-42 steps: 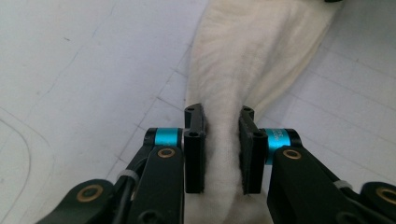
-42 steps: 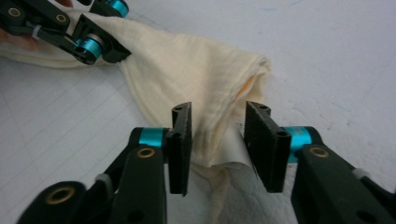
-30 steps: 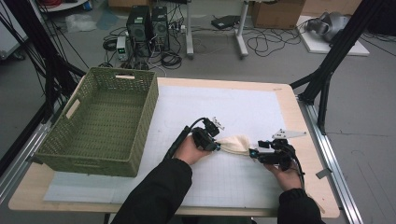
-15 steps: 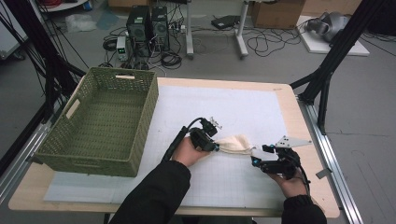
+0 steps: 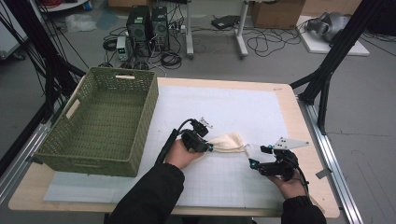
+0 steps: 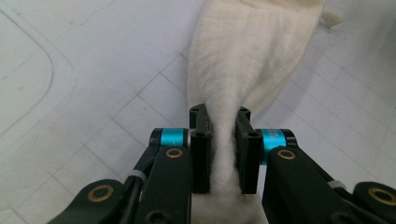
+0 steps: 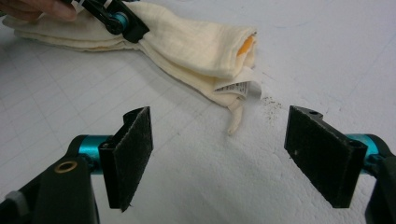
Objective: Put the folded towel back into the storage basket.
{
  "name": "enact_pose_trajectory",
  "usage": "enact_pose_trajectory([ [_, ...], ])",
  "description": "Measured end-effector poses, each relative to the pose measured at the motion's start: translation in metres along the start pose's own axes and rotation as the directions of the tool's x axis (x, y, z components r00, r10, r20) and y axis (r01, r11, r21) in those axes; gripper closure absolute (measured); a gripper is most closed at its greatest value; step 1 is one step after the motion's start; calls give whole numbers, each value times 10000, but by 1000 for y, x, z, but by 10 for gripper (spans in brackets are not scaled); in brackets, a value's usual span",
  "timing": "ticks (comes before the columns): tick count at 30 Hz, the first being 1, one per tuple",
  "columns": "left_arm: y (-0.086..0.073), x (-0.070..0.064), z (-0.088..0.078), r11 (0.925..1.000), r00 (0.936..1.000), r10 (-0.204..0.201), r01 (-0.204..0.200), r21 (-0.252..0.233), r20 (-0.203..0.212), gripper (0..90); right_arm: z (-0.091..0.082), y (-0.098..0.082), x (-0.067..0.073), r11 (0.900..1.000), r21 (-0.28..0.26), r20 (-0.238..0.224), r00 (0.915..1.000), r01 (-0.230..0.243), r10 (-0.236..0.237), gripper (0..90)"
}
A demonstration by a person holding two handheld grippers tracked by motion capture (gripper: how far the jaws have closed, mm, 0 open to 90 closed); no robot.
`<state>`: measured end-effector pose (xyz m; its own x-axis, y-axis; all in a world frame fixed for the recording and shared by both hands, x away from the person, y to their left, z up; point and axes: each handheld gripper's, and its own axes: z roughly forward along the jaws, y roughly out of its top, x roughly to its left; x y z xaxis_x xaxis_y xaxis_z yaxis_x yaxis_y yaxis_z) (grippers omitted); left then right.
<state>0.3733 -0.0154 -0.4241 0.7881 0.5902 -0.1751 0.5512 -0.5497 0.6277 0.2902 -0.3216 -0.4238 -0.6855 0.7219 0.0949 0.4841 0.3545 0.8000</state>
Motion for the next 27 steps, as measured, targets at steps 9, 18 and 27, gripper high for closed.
enact_pose_trajectory([
  [9, 0, 3, -3, 9995, 9996, -274, 275, -166, 61, 794, 2, 0, -1, 10000, 21, -91, 9999, 44, -44, 215],
  [18, 1, 13, -14, 9899, 9920, -1179, 1211, -735, 461, 794, 2, 0, 0, 9999, -74, -107, 9999, 122, -123, 206],
  [27, 6, 24, -39, 9610, 9705, -2118, 2283, -1562, 1152, 794, 3, 1, 0, 9997, -150, -176, 9996, 209, -212, 200],
])
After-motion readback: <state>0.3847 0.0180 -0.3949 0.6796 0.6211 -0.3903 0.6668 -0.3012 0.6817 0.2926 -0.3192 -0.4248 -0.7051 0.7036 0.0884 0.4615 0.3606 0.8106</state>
